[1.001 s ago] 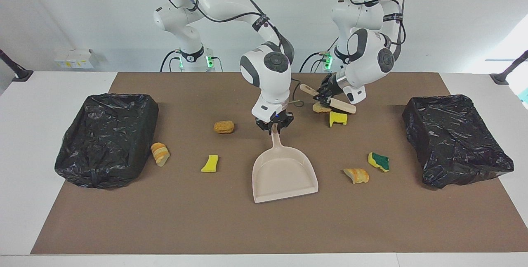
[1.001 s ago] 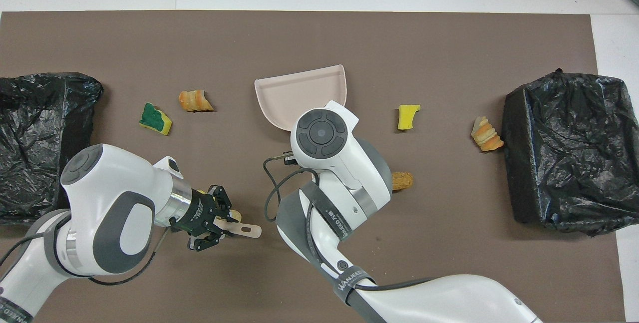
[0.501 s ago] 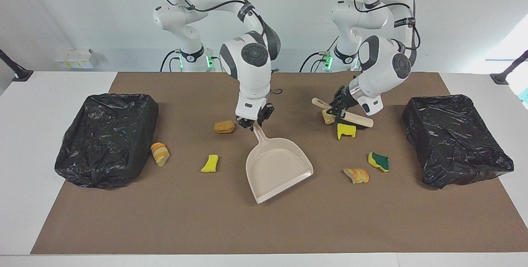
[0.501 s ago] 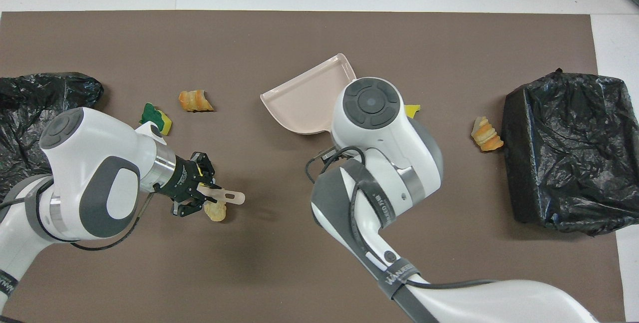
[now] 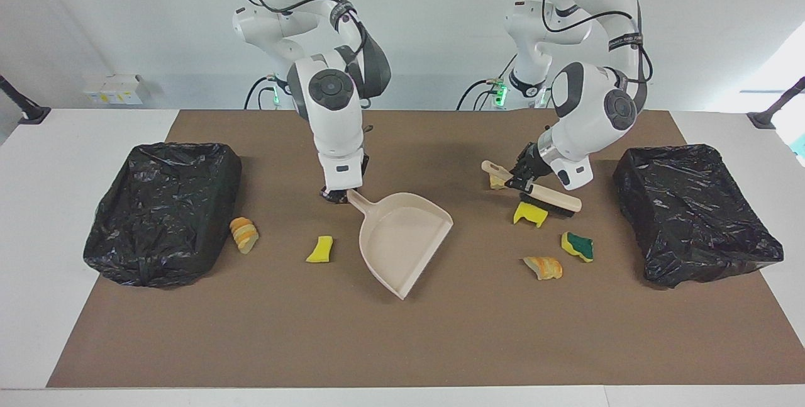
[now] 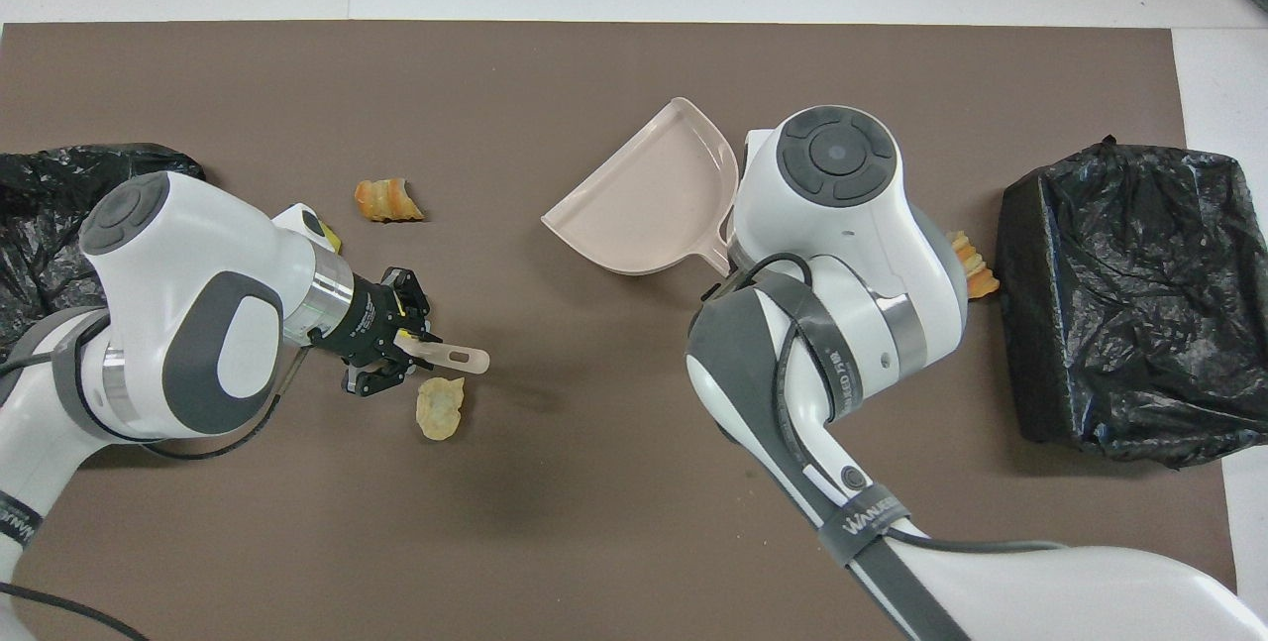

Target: Sweep and dump trash in bin

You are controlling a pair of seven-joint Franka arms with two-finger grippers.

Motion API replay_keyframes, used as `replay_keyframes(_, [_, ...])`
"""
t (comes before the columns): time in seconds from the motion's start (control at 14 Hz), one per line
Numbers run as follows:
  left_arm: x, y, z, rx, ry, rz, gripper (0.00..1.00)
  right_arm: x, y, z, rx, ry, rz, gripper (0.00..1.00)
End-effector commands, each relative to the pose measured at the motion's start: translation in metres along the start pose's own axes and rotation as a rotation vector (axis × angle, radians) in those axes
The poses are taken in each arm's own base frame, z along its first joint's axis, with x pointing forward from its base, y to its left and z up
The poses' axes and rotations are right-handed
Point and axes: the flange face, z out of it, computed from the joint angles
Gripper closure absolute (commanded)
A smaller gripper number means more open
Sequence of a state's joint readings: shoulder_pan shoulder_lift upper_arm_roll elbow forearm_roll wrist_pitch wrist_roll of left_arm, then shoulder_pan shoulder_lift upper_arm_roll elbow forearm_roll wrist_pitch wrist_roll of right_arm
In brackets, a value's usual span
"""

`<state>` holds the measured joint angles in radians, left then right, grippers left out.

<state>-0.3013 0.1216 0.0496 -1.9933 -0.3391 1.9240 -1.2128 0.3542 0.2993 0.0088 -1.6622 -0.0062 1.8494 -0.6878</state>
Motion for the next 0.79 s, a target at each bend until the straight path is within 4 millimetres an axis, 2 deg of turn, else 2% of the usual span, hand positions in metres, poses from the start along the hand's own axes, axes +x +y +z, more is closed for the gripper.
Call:
replay_keyframes(0.0, [0.01,0.003,-0.02,0.027,0.063,0.159,1.0,-0.017,-0.004,-0.005,0.007,-0.029,-0.141,1.0])
replay_keyframes(0.21, [0.032,0.003,-0.037,0.054,0.127,0.359,1.0,-0.029,-0.006,0.007,-0.032,-0.098,-0.346,1.0])
replay_keyframes(0.29, [0.038,0.0,-0.039,0.073,0.145,0.452,1.0,-0.036,-0.011,0.011,-0.032,-0.115,-0.365,1.0])
replay_keyframes(0.43, [0.063,-0.004,-0.051,0.1,0.194,0.606,1.0,-0.046,-0.019,0.025,-0.071,-0.15,-0.39,1.0])
replay_keyframes(0.57, [0.079,-0.01,-0.052,0.132,0.203,0.825,1.0,-0.049,-0.022,0.032,-0.085,-0.145,-0.4,1.0])
replay_keyframes(0.72, [0.11,-0.02,-0.06,0.151,0.232,0.89,1.0,-0.048,-0.024,0.036,-0.089,-0.14,-0.405,1.0])
